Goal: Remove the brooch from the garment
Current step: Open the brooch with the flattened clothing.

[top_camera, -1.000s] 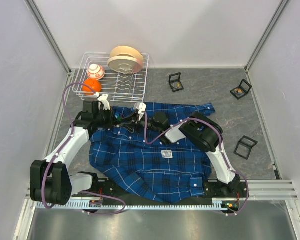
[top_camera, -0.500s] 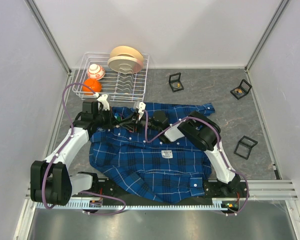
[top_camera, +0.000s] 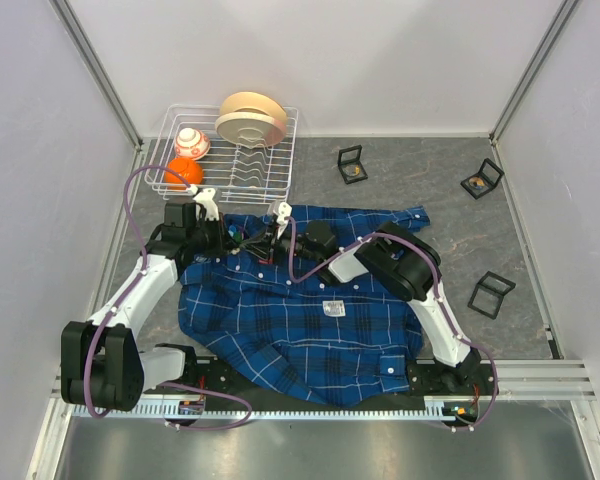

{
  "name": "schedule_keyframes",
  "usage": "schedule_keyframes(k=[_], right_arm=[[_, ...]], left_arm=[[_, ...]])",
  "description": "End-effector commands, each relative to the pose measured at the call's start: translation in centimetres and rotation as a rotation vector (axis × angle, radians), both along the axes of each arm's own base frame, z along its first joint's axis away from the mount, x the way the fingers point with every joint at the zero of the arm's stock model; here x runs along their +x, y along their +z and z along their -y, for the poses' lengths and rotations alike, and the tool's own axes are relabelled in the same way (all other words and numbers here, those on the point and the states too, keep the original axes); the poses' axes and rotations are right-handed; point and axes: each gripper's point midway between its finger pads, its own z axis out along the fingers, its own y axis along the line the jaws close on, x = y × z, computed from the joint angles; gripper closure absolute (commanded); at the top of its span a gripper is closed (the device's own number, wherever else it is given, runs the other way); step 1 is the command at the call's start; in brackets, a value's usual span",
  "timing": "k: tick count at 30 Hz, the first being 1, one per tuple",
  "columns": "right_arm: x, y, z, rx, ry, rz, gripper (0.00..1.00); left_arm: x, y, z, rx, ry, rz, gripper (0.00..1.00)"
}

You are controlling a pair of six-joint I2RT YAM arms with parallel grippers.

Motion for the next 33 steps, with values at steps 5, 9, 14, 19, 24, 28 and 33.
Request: schedule_keyframes(k=[5, 9, 14, 19, 24, 28, 33], right_arm=[[1.8, 3.1, -0.4, 0.064, -0.091, 0.007, 1.00], [3.0, 3.7, 0.9, 0.091, -0.201, -0.011, 1.00], [4.2, 4.1, 2.3, 0.108, -0.328, -0.045, 1.00], [4.2, 3.9, 1.9, 0.096, -0.326, -0.044, 1.00], [3.2, 4.0, 1.2, 0.111, -0.275, -0.037, 1.00], [2.4, 4.4, 0.4, 0.114, -0.225, -0.021, 1.00], [1.9, 4.7, -0.2, 0.097, -0.205, 0.004, 1.00]], left_arm=[[0.0, 1.3, 1.5, -0.047, -0.072, 0.050, 0.98], [-0.2, 0.9, 1.0, -0.025, -0.048, 0.031, 0.98], [-0.3, -0.2, 0.1, -0.006, 0.037, -0.082, 0.98], [-0.6, -0.6, 1.3, -0.083, 0.040, -0.172, 0.98], [-0.5, -0.8, 1.6, -0.096, 0.031, -0.167, 0.98], [-0.3, -0.8, 1.7, -0.100, 0.027, -0.167, 0.98], [-0.5, -1.3, 2.0, -0.113, 0.006, -0.192, 0.98]])
